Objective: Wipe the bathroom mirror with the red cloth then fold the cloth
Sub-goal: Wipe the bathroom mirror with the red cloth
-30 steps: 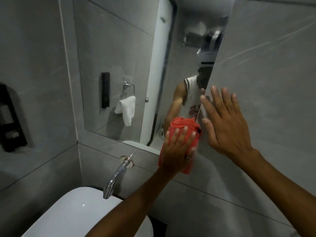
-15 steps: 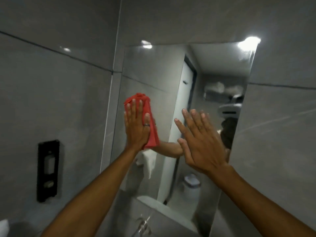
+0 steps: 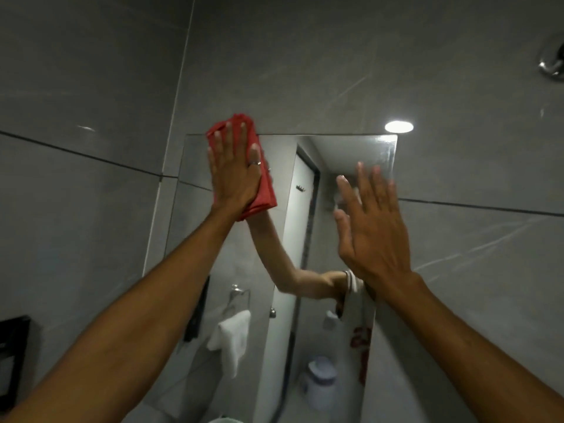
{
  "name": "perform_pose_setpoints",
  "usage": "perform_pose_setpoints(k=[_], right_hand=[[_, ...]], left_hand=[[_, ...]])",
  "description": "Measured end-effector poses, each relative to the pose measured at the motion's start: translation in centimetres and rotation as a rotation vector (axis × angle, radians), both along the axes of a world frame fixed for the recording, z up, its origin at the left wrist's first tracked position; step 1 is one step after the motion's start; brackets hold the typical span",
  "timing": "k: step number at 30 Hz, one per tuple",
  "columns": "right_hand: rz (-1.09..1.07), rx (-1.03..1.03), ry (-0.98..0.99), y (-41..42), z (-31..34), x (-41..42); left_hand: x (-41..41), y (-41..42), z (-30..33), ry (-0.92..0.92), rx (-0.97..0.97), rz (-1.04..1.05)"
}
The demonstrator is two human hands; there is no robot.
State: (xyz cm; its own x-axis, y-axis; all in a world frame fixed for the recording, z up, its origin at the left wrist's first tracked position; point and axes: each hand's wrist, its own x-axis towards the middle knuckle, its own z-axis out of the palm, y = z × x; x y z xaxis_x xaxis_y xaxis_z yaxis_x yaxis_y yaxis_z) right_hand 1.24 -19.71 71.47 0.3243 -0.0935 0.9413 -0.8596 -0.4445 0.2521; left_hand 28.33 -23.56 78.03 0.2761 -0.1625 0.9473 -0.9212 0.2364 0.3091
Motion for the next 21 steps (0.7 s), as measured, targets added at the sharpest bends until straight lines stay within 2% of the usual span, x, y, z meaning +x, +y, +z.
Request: perform_pose_setpoints(k=[5, 9, 13, 17, 21], right_hand=[[-0.042, -0.007, -0.115, 0.9, 0.2, -4.9], [-0.051, -0.019, -0.160, 1.5, 0.0, -7.1], [-0.080, -0.014, -0.157, 1.7, -0.9, -8.3], [-0.072, -0.015, -0.178, 2.1, -2.6, -8.8], [-0.060, 0.012, -0.177, 2.7, -6.1, -9.2]], left_hand=[[-8.7, 0.2, 0.4, -0.205, -0.040, 0.036], [-16.4, 1.2, 0.1, -0.271, -0.125, -0.010], [-20.6, 1.1, -1.6, -0.313, -0.118, -0.017], [-21.9, 1.7, -5.4, -0.352, -0.122, -0.078], [-22.5, 2.7, -13.5, -0.339, -0.052, -0.186]])
